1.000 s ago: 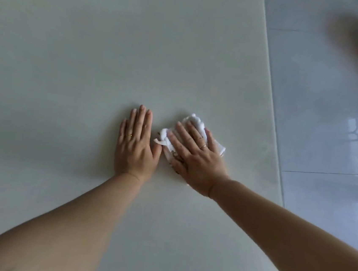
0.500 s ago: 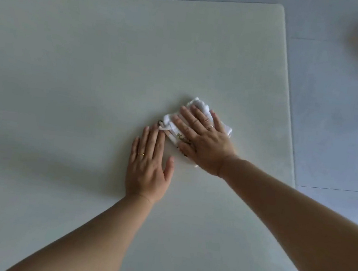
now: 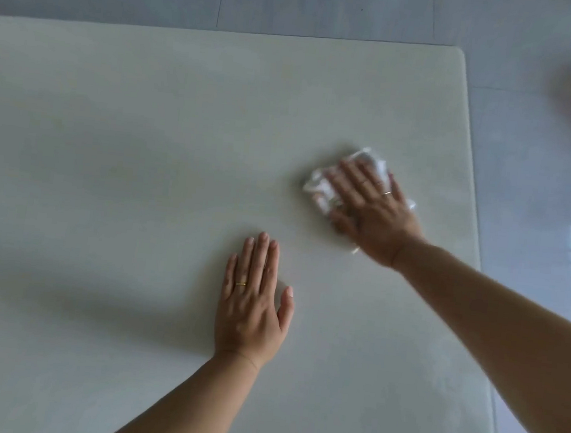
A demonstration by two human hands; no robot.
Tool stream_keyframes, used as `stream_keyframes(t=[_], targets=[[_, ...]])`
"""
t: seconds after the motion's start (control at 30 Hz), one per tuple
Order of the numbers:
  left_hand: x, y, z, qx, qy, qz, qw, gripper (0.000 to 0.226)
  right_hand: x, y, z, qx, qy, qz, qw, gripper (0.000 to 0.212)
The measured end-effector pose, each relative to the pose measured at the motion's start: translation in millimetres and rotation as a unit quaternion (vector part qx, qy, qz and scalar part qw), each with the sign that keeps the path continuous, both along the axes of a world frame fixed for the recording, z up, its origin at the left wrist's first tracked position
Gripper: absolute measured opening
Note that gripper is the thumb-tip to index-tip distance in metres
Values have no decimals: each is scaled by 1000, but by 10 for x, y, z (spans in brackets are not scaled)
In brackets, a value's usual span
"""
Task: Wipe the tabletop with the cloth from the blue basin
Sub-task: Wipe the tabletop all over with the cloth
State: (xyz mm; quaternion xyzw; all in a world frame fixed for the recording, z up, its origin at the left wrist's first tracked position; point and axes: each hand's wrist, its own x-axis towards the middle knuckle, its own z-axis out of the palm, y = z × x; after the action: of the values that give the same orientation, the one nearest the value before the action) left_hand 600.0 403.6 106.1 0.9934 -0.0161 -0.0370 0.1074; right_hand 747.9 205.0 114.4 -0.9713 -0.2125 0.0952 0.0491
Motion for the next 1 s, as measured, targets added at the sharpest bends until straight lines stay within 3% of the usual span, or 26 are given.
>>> stream_keyframes(t=[0.07,0.13,0.2,0.27,0.33,0.4,0.43,0.57,0.7,0.83,0.9,1.0], targets=[[-4,1,2,-5,3,-1,1000,65,262,-254,-1,11,30,-173,984,62],[6,-3,0,-7,3,-1,1000,65,392,-108,-26,27,24,-335,941,59],[3,-5,-3,-6,7,0,1000,65,346,354,-47,39,6,-388,921,57],[-4,-7,2,-8,11,2,1000,66,179,818,-76,59,6,-273,960,56],[3,-12,10,-10,16,3,1000,66,76,925,-62,35,13,-70,997,57],[22,-7,12,-7,18,1,1000,66,286,635,-42,0,-5,46,999,59],[28,-4,14,-3,21,0,1000,66,405,465,-44,-11,-15,39,999,61],[30,-1,22,6,28,-1,1000,65,599,209,-81,3,1,-166,986,64],[94,11,72,-32,16,-11,999,64,582,291,-83,13,3,-190,982,61],[703,-13,188,-44,-35,16,998,62,414,587,-115,47,6,-306,951,59],[1183,-14,204,-37,-60,45,996,60,191,730,-94,57,4,-222,973,59],[1727,94,114,-15,-42,46,998,62,226,363,-19,4,-1,56,998,61]])
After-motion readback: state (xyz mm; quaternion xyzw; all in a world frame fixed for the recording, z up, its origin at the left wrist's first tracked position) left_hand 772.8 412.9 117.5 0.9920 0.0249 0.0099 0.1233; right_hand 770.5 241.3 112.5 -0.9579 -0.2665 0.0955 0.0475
